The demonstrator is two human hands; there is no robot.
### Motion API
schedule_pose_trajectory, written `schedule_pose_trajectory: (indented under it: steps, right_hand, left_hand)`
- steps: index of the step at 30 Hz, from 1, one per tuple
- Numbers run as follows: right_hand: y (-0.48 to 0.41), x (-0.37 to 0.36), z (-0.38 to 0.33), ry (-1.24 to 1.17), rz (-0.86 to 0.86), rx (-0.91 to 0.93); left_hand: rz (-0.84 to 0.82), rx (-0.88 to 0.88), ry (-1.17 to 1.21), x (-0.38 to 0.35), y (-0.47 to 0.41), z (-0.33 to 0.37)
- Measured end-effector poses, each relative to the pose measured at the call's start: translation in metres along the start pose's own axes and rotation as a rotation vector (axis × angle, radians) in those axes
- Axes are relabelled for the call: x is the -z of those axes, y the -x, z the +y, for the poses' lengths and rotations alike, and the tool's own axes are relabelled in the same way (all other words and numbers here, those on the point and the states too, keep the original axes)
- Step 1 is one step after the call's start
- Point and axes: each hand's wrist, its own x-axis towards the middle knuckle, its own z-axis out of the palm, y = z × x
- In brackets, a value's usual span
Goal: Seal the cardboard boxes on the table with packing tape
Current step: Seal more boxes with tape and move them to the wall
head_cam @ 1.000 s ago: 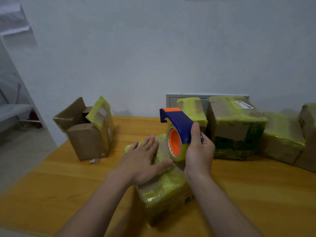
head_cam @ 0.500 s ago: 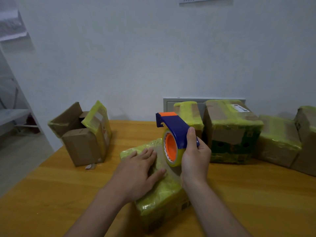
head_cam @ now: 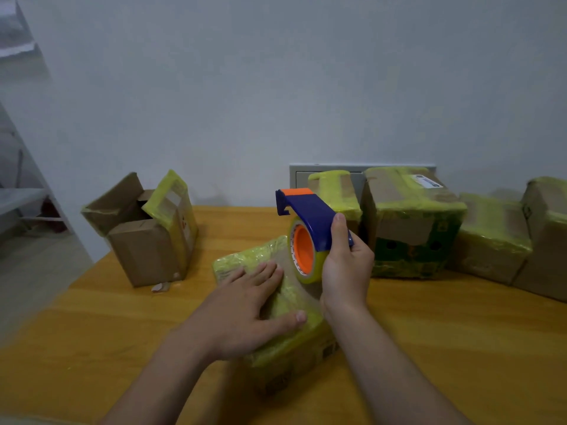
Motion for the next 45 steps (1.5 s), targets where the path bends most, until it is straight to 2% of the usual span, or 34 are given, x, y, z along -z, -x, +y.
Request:
schedule_pose_trajectory:
  steps: [3,9,13,18,22,26,29,33,39,43,45]
  right_hand:
    - [0.001,0.001,0.000,-0.007,-0.008,0.003]
    - [0.001,0.001,0.000,-0.007,-0.002,0.004]
    - [0.001,0.002,0.000,-0.021,-0.012,-0.006]
    - [0.001,-0.001,0.000,-0.007,-0.002,-0.007]
    - [0.003,0.002,-0.002,-0.017,-0.012,-0.004]
    - [0.003,0.000,-0.001,-0.010,-0.016,-0.003]
    - [0.002,0.001,-0.001,-0.012,-0.014,-0.004]
    - [0.001,0.003,0.000,-0.015,-0.023,0.007]
    - [-0.001,0.002,0.002,-0.018,-0.033,-0.019]
    - [-0.004,0.004,0.004,-0.061,-0.056,-0.046]
    - [-0.005,0.004,0.003,-0.082,-0.065,-0.057]
  left_hand:
    - [0.062,-0.014,0.015,-0.004,0.010,0.008]
    - [0.054,-0.037,0.040,-0.003,0.015,0.010]
    - [0.185,-0.070,-0.023,-0.008,0.019,0.020]
    - [0.136,-0.093,0.064,-0.007,0.025,0.024]
    - [0.217,-0.106,-0.031,-0.015,0.032,0.033]
    - [0.219,-0.088,0.018,-0.014,0.033,0.037]
    - [0.352,-0.111,0.004,-0.020,0.034,0.046]
    - [0.598,-0.152,0.193,-0.052,0.034,0.048]
    - [0.678,-0.187,0.199,-0.057,0.031,0.045]
    - [0.860,-0.241,0.222,-0.072,0.024,0.044]
    - [0.895,-0.248,0.229,-0.074,0.021,0.046]
